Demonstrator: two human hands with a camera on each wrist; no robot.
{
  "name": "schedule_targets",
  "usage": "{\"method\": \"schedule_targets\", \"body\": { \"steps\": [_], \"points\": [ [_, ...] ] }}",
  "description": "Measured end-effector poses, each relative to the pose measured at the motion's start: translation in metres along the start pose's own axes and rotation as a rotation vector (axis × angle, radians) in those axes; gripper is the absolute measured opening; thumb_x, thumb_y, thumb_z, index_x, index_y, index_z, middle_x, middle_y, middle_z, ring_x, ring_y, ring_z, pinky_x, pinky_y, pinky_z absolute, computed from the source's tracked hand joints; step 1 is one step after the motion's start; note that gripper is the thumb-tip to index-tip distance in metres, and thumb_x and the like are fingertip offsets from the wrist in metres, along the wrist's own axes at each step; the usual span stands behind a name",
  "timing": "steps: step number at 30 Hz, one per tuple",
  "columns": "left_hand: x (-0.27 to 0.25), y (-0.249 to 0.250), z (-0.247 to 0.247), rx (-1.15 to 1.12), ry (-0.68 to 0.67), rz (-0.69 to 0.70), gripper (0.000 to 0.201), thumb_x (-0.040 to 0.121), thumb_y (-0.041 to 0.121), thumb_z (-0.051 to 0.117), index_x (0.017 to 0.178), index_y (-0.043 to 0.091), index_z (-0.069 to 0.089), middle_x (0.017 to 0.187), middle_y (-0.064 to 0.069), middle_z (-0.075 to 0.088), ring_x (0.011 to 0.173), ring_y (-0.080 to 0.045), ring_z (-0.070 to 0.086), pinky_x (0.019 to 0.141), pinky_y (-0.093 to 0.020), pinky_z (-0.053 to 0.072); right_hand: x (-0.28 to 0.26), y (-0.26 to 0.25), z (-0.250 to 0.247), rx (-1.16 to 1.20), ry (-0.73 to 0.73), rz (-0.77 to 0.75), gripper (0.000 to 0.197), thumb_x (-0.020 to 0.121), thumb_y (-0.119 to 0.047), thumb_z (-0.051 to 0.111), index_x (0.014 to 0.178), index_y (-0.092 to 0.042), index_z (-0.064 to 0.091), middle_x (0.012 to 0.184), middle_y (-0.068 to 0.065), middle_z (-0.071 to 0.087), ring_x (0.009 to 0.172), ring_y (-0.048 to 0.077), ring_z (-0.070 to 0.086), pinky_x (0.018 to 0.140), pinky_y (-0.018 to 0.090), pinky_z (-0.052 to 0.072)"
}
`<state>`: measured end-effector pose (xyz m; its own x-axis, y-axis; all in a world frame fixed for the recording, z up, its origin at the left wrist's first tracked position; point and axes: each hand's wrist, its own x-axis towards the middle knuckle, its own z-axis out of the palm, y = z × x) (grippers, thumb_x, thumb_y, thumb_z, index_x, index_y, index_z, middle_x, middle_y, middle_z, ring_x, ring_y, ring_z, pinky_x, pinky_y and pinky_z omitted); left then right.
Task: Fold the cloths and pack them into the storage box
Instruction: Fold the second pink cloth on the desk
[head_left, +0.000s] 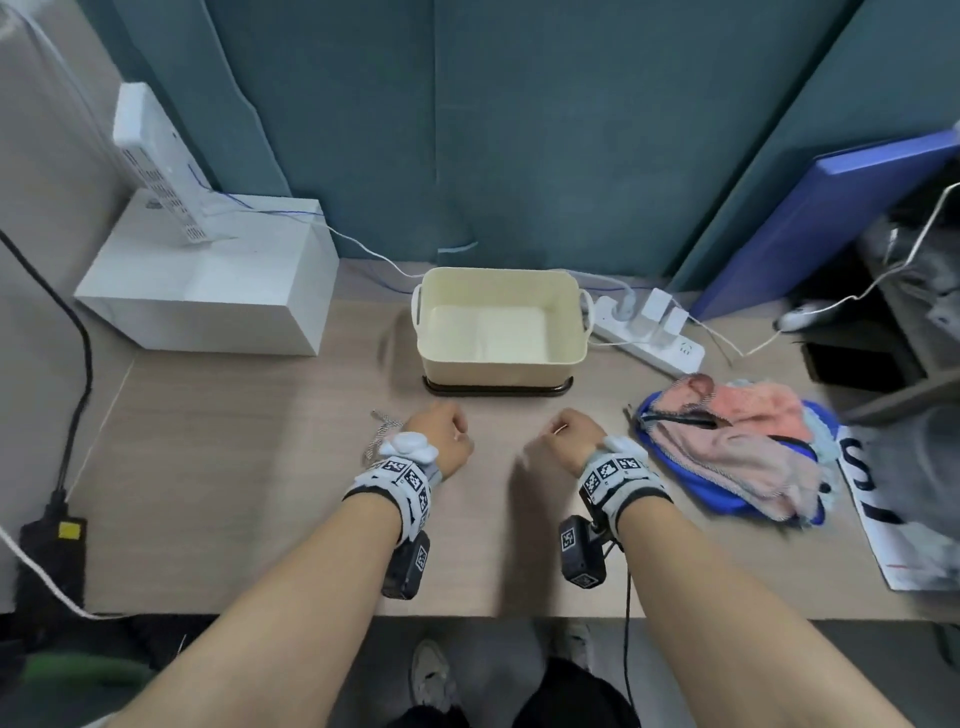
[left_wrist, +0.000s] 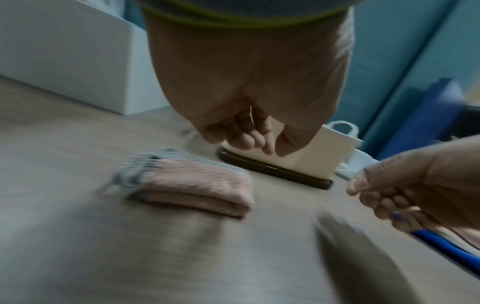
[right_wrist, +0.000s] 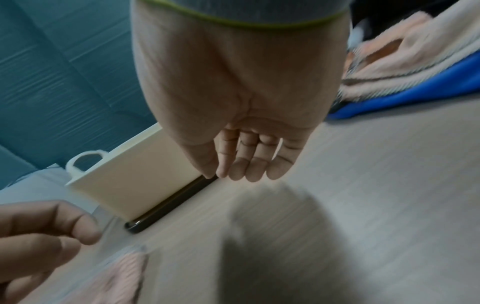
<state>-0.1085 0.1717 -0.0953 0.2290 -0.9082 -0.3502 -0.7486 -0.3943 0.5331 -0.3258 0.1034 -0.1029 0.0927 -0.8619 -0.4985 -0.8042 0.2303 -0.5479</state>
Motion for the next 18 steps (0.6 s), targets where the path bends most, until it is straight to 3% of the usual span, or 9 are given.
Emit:
{"method": "schedule_targets", "body": {
  "steps": [5,9,11,14,18],
  "points": [
    [0.008,0.086,0.056,0.034,-0.135,0.161,0.016,0.072,0.028,0.061,0.088,0.028,0.062,0.090,0.009,0.065,0.084,-0.021,0.063,0.072,-0.030,0.053,0.003,0.057,-0.077,-0.107,0.141,-0.010,0.008,0.076,-0.020,0.068,0.081,-0.025,0.067,0.085,-0.006,0.070,0.085,0.022,0.066,0.077,0.033,0.054],
    [0.021,0.152,0.105,0.059,-0.121,0.274,0.020,0.078,0.030,0.066,0.097,0.029,0.061,0.101,0.003,0.061,0.092,-0.021,0.060,0.081,-0.033,0.051,0.012,0.115,-0.130,-0.164,0.234,0.026,0.016,0.080,-0.035,0.075,0.083,-0.026,0.063,0.089,-0.006,0.064,0.084,0.019,0.059,0.072,0.030,0.041],
    [0.029,0.176,0.127,0.080,-0.093,0.290,0.027,0.080,0.033,0.067,0.106,0.031,0.059,0.108,0.000,0.058,0.097,-0.023,0.058,0.086,-0.036,0.050,0.016,0.140,-0.142,-0.194,0.163,0.039,0.019,0.076,-0.031,0.074,0.088,-0.029,0.058,0.096,-0.005,0.065,0.085,0.018,0.060,0.072,0.030,0.046],
    [0.042,0.201,0.159,0.129,-0.036,0.274,0.036,0.084,0.038,0.065,0.119,0.036,0.056,0.114,-0.002,0.055,0.100,-0.027,0.058,0.088,-0.038,0.051,0.023,0.166,-0.152,-0.349,0.044,-0.038,0.032,0.070,-0.044,0.069,0.094,-0.032,0.050,0.101,-0.004,0.060,0.086,0.018,0.058,0.073,0.036,0.052],
    [0.052,0.220,0.195,0.202,-0.031,0.261,0.034,0.085,0.039,0.064,0.118,0.038,0.057,0.115,0.000,0.051,0.098,-0.027,0.056,0.085,-0.035,0.050,0.037,0.179,-0.155,-0.462,0.031,-0.132,0.030,0.082,-0.047,0.068,0.099,-0.030,0.049,0.103,-0.005,0.059,0.090,0.022,0.056,0.073,0.037,0.046]
  ]
}}
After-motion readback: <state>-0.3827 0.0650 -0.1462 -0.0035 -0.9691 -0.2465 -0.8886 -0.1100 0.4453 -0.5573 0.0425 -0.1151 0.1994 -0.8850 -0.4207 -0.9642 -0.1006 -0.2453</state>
